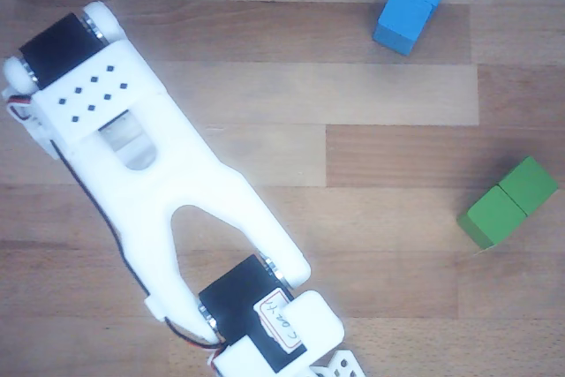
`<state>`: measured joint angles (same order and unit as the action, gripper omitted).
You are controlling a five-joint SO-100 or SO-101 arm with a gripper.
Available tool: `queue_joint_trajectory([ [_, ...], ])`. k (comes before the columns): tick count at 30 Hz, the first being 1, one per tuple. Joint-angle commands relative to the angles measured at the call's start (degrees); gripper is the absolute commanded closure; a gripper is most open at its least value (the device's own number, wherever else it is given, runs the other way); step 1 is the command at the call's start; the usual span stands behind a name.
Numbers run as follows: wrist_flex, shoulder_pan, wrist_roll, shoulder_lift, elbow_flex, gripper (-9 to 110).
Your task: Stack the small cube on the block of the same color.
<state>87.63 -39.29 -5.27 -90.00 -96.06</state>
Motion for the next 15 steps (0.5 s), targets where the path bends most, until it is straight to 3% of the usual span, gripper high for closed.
queue_joint_trajectory([
  [1, -0.7, 0.7, 0.2, 0.0, 6.3, 96],
  [15, -5.3, 0.8, 0.1, 1.1, 6.3, 96],
])
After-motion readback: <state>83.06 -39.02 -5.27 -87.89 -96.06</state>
